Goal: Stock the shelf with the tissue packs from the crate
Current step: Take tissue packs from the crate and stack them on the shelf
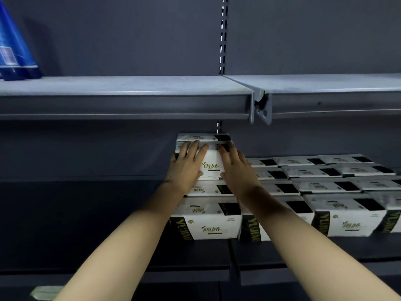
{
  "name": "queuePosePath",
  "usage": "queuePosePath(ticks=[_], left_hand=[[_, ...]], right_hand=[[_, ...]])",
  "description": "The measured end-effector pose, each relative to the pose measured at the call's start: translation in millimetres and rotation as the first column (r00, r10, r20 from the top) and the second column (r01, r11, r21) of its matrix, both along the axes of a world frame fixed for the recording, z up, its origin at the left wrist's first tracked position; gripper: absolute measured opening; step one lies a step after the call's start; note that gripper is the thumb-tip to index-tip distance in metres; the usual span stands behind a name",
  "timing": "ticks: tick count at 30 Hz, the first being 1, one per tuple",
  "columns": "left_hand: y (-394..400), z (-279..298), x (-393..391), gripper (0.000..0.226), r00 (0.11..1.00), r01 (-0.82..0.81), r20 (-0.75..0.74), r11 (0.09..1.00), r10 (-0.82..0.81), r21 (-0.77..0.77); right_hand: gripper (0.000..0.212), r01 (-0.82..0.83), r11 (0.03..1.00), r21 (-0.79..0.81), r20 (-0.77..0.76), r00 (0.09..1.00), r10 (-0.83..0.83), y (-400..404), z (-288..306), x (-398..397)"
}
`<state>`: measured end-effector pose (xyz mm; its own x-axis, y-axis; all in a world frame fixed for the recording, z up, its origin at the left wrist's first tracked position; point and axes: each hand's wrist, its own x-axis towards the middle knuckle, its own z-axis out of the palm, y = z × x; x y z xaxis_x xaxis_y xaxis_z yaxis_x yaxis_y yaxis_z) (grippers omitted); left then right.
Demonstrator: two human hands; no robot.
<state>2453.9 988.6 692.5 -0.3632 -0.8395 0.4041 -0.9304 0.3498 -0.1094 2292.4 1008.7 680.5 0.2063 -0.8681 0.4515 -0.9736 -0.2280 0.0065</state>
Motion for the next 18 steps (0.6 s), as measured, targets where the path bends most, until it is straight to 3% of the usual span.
queuePosePath(ticks=[9,14,18], left_hand=[[-9.0,-0.6,1.4,0.076,0.999,0.027,-0.048,0.999,-0.026,0.021],[1.1,7.1,-10.4,0.076,0.998,-0.064,-0.022,0.994,0.066,0.087],[15.4,13.0,-18.6,0.083,0.990,-0.136,0.028,0.990,0.135,0.045]], right_hand=[[0.080,0.044,0.999,-0.002,-0.029,0.999,-0.044,-8.3,-3.2,2.7],[0.078,0.132,0.991,-0.004,-0.077,0.988,-0.132,-1.1,1.5,9.0],[0.077,0.177,0.984,0.029,-0.102,0.980,-0.173,9.0,10.1,12.5]])
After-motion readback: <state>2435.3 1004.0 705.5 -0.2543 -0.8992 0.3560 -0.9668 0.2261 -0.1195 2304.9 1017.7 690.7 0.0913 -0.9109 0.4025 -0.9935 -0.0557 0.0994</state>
